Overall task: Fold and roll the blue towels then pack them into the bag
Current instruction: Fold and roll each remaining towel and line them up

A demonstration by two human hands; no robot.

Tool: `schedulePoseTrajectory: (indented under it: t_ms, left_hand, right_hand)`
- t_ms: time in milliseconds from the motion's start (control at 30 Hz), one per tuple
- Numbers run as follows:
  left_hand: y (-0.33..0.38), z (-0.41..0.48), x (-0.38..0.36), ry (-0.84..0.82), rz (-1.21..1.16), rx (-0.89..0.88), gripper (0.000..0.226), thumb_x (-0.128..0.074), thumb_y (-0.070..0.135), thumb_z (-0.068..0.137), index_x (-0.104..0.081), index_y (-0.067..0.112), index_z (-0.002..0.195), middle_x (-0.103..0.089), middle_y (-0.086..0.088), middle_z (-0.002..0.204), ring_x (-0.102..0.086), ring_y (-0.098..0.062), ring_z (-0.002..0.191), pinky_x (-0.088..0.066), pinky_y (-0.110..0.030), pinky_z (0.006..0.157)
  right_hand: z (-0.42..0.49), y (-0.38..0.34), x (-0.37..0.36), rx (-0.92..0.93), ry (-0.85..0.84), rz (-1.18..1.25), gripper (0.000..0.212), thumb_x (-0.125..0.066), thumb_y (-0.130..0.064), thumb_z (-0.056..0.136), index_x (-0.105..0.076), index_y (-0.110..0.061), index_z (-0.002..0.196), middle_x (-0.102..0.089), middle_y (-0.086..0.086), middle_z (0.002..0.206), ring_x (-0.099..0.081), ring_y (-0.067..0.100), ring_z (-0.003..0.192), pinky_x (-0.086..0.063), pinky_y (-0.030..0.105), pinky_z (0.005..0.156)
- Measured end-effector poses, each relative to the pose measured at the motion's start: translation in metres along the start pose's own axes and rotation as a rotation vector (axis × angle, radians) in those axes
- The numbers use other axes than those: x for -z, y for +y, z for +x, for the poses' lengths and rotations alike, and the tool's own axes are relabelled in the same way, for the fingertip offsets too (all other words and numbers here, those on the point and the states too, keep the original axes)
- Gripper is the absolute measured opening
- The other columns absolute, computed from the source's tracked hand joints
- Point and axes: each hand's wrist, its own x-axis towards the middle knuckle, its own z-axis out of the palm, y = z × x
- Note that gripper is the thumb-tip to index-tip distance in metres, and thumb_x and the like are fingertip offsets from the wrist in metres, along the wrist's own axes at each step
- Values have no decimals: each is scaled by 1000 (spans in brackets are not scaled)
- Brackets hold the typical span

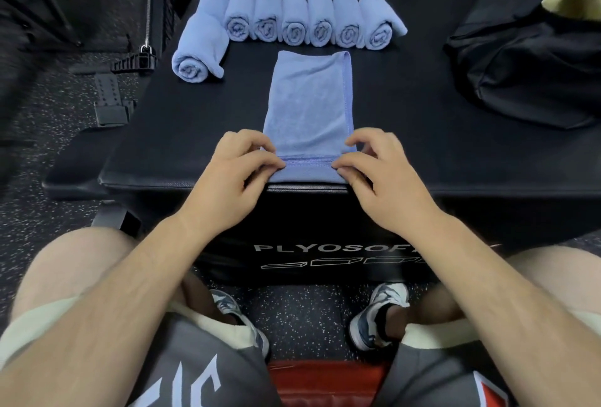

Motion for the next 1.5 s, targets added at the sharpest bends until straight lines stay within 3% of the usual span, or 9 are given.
schedulePoseTrajectory:
  t_ms: [67,200,533,733,933,1033,1267,1367,1500]
  left_hand:
    - [-6,0,-3,40,64,-40,13,-67,8,97,-78,13,102,-62,-2,109,-52,-27,98,-41,-33,95]
    - [-14,1,-4,7,95,-84,17,-60,13,101,-76,14,106,-64,0,94,-56,-28,89,-46,-52,73]
    - [-12,-8,5,-120,-9,81,29,-74,30,93,-69,27,121,-59,14,114,-54,-14,110,-44,-45,99]
    - [-8,1,8,-128,-9,154,24,-66,29,98,-69,25,121,-63,15,113,-51,-12,111,-34,-19,103]
    - [12,8,15,-155,-159,266,18,-61,20,99,-63,32,113,-62,16,96,-53,-3,92,-41,-19,85]
    - [16,9,16,-180,-192,282,14,-60,20,99,-59,33,103,-63,13,92,-56,-6,87,-41,-17,76]
    - [9,17,3,-83,10,157,9,-66,18,97,-73,20,103,-53,12,100,-46,-14,96,-36,-14,87]
    - [7,15,6,-110,35,111,13,-66,26,97,-72,22,108,-55,10,95,-49,-15,92,-42,-25,86]
    - [2,7,13,-225,-33,170,37,-73,38,90,-67,31,125,-52,18,108,-44,-6,105,-33,-13,95]
  right_hand:
    - [2,3,-1,30,-9,-38,15,-61,-19,100,-75,-13,104,-59,-3,114,-47,18,101,-53,41,74]
    - [2,7,2,106,-28,-49,15,-63,-13,100,-75,-12,108,-67,-3,99,-55,22,99,-50,35,84]
    - [-4,12,12,57,-111,33,24,-70,-20,93,-72,-17,116,-65,-13,114,-58,12,111,-48,32,99]
    - [-1,7,7,-140,-136,147,27,-67,-25,97,-71,-22,124,-61,-15,121,-48,7,120,-32,10,104]
    - [3,-2,20,-253,-175,171,23,-54,-29,103,-57,-26,126,-64,-14,102,-53,1,95,-39,12,84]
    - [3,-3,24,-276,-208,191,8,-52,-31,104,-55,-30,111,-62,-9,92,-54,5,86,-40,18,74]
    - [5,4,8,-85,6,-71,9,-63,-21,99,-71,-18,102,-56,-8,106,-44,14,106,-46,31,86]
    - [5,5,10,-1,-10,-102,11,-63,-22,97,-70,-19,105,-63,-10,100,-55,19,98,-48,43,84]
    - [-2,9,15,13,-79,-16,31,-70,-28,90,-70,-19,119,-61,-16,111,-55,13,110,-47,38,99]
